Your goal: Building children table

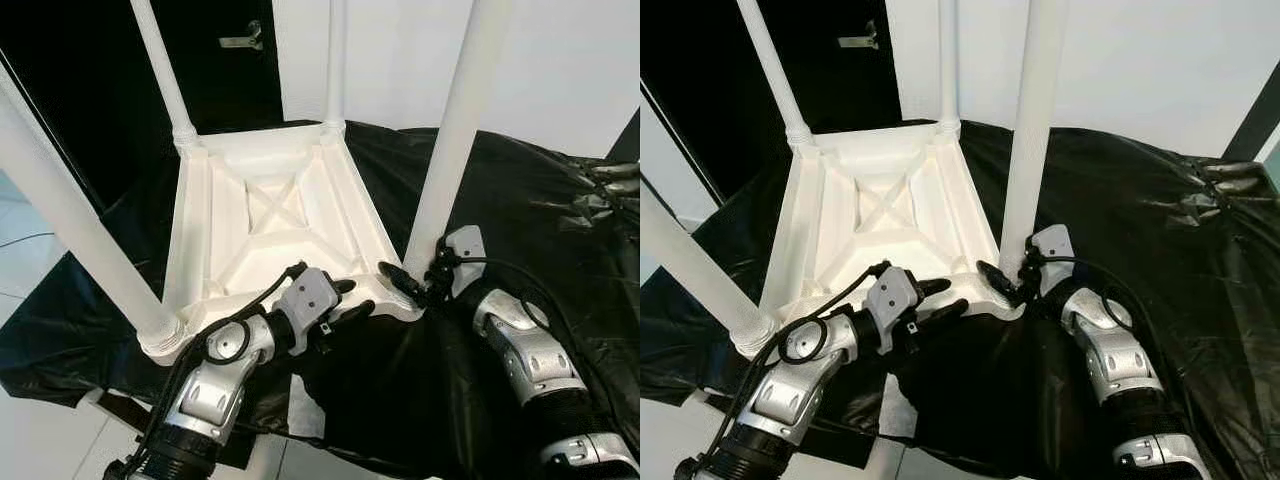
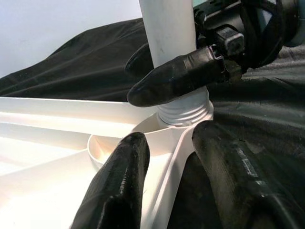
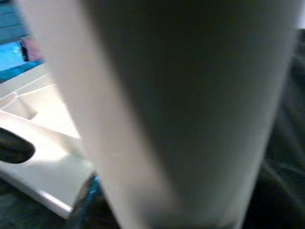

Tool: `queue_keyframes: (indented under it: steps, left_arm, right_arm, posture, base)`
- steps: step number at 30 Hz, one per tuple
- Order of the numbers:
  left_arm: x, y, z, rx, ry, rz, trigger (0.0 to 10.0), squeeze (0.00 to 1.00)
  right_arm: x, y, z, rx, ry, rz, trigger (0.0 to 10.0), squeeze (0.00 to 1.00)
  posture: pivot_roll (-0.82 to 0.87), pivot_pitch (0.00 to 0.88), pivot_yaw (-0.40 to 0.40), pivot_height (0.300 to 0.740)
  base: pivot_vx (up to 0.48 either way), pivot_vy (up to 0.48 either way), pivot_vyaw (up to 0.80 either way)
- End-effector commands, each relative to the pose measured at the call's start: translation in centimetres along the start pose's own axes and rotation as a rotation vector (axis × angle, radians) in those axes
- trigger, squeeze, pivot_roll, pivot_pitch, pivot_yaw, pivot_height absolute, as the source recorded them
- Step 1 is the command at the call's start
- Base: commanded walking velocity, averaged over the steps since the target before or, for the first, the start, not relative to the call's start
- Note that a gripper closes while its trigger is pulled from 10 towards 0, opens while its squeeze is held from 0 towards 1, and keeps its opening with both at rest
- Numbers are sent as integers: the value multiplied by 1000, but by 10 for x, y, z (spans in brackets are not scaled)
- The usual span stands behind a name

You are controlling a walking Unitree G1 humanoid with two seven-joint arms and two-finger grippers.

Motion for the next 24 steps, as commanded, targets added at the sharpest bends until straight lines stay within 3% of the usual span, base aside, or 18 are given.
queue_keyframes:
  steps: [1, 8, 9, 10, 14, 16, 19, 24]
  left_arm:
    - [0, 4, 1, 42, 1, 5, 10000, 0]
    - [-1, 5, 3, 50, 6, 4, 10000, 0]
    - [-1, 5, 3, 49, 7, 5, 10000, 0]
    - [-1, 4, 3, 48, 8, 6, 10000, 0]
    - [-1, 3, 4, 44, 8, 7, 10000, 0]
    - [-1, 3, 4, 42, 10, 7, 10000, 0]
    - [-1, 3, 4, 44, 10, 8, 10000, 0]
    - [-1, 2, 5, 43, 9, 12, 10000, 0]
  right_arm:
    - [-3, -4, 2, 2, 15, -4, 0, 0]
    - [-5, -6, 5, -19, 5, -19, 0, 0]
    - [-5, -7, 6, -44, -3, -26, 5922, 0]
    - [-5, -9, 7, -83, -7, -27, 10000, 0]
    - [-7, -13, 8, -164, 2, -12, 10000, 0]
    - [-8, -18, 13, -320, -2, -23, 10000, 0]
    - [-9, -21, 15, -401, -15, -67, 10000, 0]
    - [-12, -20, 21, -543, -10, -46, 10000, 0]
  posture:
    - [-6, 0, -21, 740]
    - [-3, 0, -22, 740]
    - [-5, 0, -17, 740]
    - [-5, 0, -15, 740]
    - [-3, 0, -16, 740]
    - [-1, 0, -17, 740]
    - [-2, 0, -17, 740]
    - [-5, 0, -13, 740]
  base:
    - [0, 0, 0]
    - [0, 0, 0]
    - [0, 0, 0]
    - [0, 0, 0]
    - [0, 0, 0]
    - [0, 0, 0]
    - [0, 0, 0]
    - [0, 0, 0]
Point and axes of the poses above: a point about 5 cm out from each wrist's last joint towards the gripper, its own z axis pointing back from the gripper into the wrist, its own x axis along the axis of the wrist's last joint, y = z × x, the point moved 4 cm from there along -z, pointing out of the wrist towards the gripper, and after that the axes turned 5 degrees about -z, right-handed, at the moved point
